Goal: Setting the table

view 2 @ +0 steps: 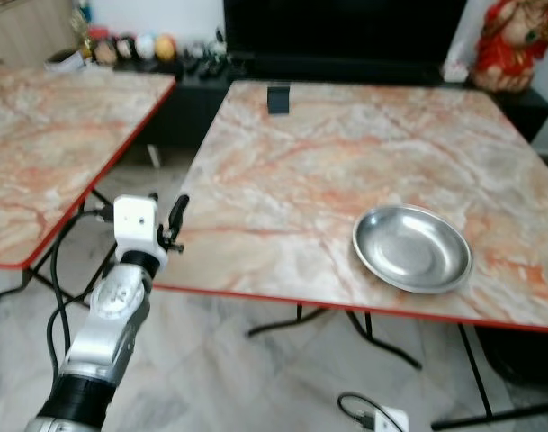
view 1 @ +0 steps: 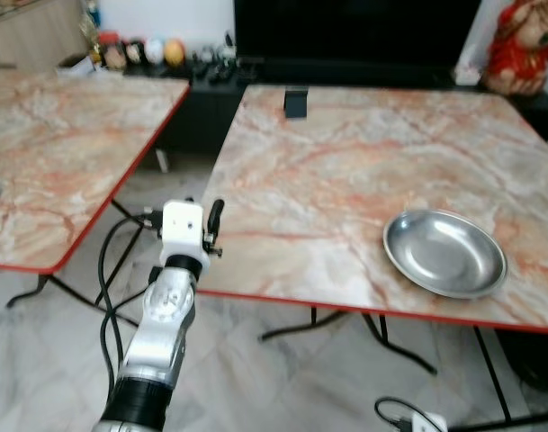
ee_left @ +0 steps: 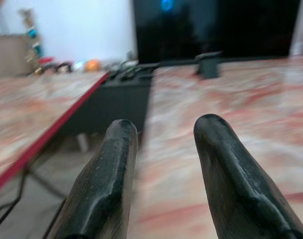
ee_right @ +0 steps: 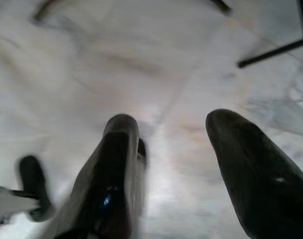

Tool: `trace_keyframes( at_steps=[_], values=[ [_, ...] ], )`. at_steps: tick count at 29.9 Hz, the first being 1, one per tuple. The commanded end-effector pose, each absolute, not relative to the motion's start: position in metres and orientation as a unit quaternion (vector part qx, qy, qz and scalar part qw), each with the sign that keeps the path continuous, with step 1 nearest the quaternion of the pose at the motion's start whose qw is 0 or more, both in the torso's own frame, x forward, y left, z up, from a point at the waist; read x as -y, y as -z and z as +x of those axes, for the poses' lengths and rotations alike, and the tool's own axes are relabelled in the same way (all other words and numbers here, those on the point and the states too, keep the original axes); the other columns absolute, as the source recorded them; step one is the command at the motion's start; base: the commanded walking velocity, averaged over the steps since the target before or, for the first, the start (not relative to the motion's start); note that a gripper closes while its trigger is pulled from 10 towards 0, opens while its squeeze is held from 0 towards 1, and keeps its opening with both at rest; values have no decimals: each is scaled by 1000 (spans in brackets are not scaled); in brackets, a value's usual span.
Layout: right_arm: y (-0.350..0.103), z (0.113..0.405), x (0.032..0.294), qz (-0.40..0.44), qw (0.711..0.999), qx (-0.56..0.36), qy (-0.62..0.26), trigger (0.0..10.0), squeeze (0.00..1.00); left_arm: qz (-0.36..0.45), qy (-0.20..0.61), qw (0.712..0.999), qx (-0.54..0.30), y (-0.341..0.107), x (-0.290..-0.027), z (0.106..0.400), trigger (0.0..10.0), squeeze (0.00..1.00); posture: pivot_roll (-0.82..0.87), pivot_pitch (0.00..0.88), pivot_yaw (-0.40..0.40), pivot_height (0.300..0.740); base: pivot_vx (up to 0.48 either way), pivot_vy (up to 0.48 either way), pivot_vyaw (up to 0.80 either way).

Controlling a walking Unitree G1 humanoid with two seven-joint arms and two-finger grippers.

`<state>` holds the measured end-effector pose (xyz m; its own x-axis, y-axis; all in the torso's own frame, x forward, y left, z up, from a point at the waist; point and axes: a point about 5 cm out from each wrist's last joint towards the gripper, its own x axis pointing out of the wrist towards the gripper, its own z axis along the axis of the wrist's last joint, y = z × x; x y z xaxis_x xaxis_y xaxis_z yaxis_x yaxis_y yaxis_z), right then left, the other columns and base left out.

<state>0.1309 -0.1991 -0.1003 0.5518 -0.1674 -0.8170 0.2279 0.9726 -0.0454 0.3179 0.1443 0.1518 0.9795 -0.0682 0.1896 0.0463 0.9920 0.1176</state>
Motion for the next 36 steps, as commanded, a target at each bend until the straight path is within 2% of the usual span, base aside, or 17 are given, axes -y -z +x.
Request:
trace_keyframes(
  at_steps=[1,14,36],
  values=[
    [101,129,197,39,878,-462,114,10000,0,63,24,992,108,-157,-146,317,10000,0,110,0,-23,731,0,341,0],
    [101,130,194,41,879,-462,113,10000,0,68,31,991,108,-158,-144,322,10000,0,89,0,-2,731,0,343,0],
    [101,130,196,36,878,-465,106,10000,0,62,28,992,109,-158,-141,321,10000,0,91,0,-17,731,0,345,0]
  ],
)
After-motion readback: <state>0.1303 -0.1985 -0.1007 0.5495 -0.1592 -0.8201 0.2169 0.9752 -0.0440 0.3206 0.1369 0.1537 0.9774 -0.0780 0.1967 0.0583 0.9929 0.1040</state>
